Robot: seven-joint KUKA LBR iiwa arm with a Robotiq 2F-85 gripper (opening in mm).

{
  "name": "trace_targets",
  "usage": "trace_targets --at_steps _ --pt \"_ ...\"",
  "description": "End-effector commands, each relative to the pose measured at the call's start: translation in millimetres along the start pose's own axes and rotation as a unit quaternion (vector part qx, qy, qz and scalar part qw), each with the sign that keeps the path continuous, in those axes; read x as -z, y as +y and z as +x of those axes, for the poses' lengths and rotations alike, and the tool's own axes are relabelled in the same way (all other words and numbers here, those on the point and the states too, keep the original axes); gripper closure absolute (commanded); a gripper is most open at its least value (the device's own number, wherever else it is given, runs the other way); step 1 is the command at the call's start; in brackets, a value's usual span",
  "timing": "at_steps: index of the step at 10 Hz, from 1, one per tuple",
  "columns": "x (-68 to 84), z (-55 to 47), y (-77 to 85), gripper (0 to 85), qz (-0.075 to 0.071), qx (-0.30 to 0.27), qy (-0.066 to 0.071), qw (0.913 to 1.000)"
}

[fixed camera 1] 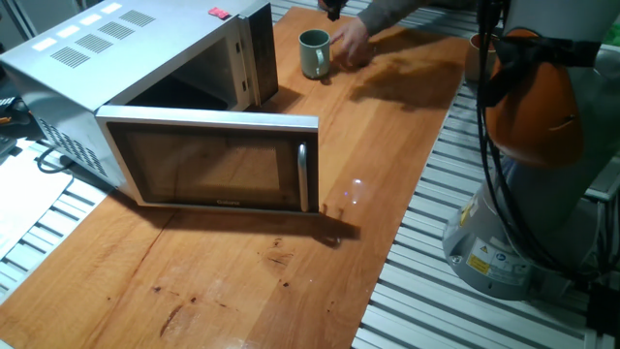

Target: Put the bowl into the microwave

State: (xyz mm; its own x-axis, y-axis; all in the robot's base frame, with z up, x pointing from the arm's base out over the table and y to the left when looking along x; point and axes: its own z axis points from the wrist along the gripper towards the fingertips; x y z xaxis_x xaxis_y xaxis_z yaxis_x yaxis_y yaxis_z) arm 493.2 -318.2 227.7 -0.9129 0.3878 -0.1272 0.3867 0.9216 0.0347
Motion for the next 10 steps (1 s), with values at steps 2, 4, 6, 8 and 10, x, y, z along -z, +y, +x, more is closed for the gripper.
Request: trace_targets --at_steps 2,4,6,8,10 --pt "-10.9 -18.7 -21.9 68.0 -0.003 0.013 -0.005 0.9999" --pt "-27.7 -33.9 -26.9 68.0 -0.009 0.029 -0.012 0.9995" --pt "-47.5 -45.9 -34.2 68.0 -0.023 0.033 -0.018 0.999" --pt "-44.4 -41.9 -28.9 68.0 -0.029 0.002 0.001 0.9996" --pt "-44.7 -35.7 -16.2 51.0 -0.024 -0.04 0.011 0.9989"
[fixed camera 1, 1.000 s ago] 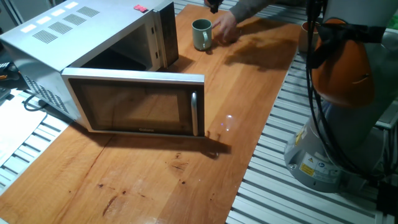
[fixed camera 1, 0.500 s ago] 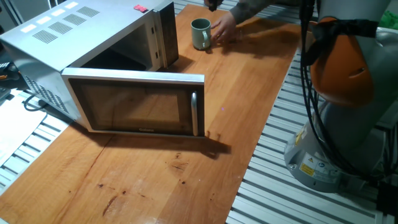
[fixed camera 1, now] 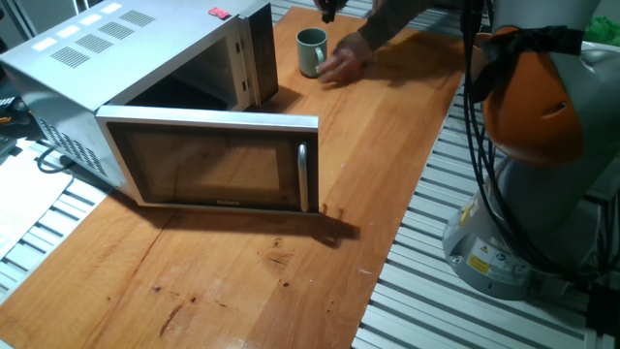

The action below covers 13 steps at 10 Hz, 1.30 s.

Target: Put the bowl into the microwave

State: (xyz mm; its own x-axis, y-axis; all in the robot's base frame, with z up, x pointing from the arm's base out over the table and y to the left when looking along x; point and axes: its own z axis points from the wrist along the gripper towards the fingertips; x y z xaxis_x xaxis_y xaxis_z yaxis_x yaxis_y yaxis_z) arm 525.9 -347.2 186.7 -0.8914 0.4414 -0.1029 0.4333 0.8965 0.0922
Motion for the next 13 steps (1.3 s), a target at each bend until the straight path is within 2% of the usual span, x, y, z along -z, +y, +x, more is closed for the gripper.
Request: trace_targets --at_steps 1,3,5,6,7,8,9,11,13 --pt "-4.7 1.5 4.5 51.0 0.002 -0.021 -0.007 0.9998" --pt "-16.8 6.6 16.8 51.0 -0.004 -0.04 -0.021 0.999" --pt "-23.1 4.9 16.3 51.0 -0.005 -0.045 -0.025 0.9987" --pt "-28.6 2.6 9.2 34.0 -0.011 -0.029 -0.04 0.9987" --pt "-33.6 -0.7 0.2 34.0 -0.001 -0.01 -0.079 0.9968" --pt "-33.6 -3.8 -4.7 34.0 0.005 -0.006 -0.094 0.9956" --pt "-33.3 -4.6 -5.4 51.0 0.004 -0.01 -0.095 0.9954" --pt "-40.5 -3.0 -1.4 51.0 0.007 -0.014 -0.103 0.9945" --pt "-49.5 -6.5 -1.0 51.0 0.009 -0.012 -0.112 0.9936"
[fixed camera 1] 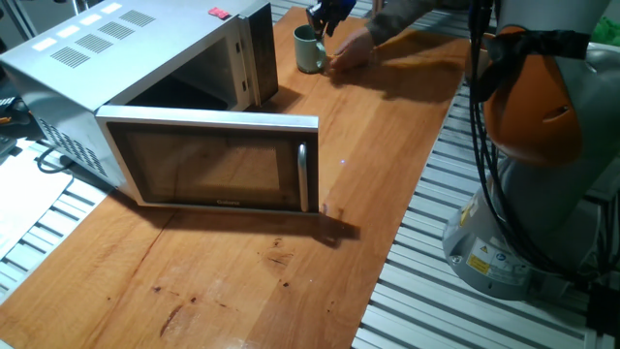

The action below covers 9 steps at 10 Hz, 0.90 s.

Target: Put the bowl into the microwave

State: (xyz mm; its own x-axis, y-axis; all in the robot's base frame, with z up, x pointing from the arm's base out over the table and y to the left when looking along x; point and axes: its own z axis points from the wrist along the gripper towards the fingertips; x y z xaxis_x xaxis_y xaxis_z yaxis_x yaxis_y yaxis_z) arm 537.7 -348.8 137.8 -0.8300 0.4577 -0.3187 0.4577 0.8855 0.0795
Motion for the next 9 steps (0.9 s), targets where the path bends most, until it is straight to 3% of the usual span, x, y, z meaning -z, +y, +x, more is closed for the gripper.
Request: trace_targets --at_steps 1,3,6,9 --pt "-3.3 -0.6 -0.1 51.0 0.0 0.001 -0.003 1.0" --pt "-6.8 0.4 0.5 51.0 -0.003 0.002 0.0 1.0" --pt "-23.4 4.5 -1.0 51.0 -0.006 0.004 -0.014 0.9999" --pt "-33.5 5.5 -7.8 51.0 -0.012 0.012 -0.016 0.9997"
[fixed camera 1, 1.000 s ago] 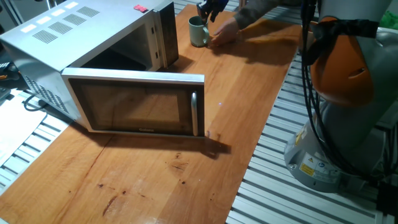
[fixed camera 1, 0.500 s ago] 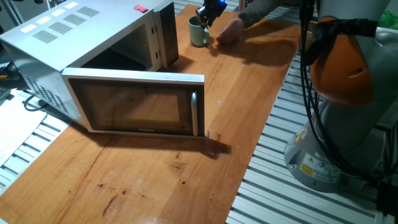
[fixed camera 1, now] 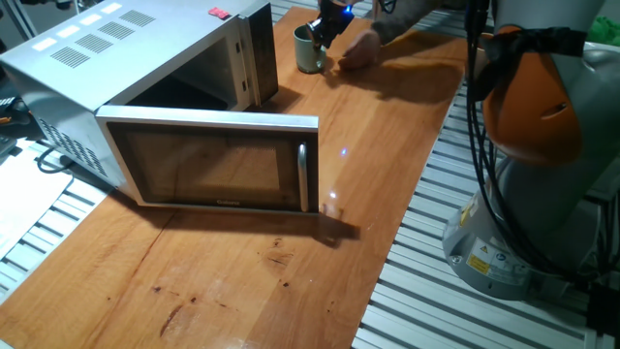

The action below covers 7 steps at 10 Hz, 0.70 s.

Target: Put the bowl into the microwave

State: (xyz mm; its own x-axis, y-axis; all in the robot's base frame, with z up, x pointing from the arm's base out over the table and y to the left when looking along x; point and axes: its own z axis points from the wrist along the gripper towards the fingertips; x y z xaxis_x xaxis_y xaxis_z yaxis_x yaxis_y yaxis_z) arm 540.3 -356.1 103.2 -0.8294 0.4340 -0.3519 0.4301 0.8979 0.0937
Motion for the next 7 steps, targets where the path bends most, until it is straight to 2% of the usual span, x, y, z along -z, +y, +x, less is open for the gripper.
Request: trace_targets --at_steps 1,7 --pt "-1.6 0.2 -0.8 51.0 -0.001 0.001 0.0 1.0" --pt "-11.1 1.3 -3.5 51.0 -0.006 0.004 -0.004 1.0"
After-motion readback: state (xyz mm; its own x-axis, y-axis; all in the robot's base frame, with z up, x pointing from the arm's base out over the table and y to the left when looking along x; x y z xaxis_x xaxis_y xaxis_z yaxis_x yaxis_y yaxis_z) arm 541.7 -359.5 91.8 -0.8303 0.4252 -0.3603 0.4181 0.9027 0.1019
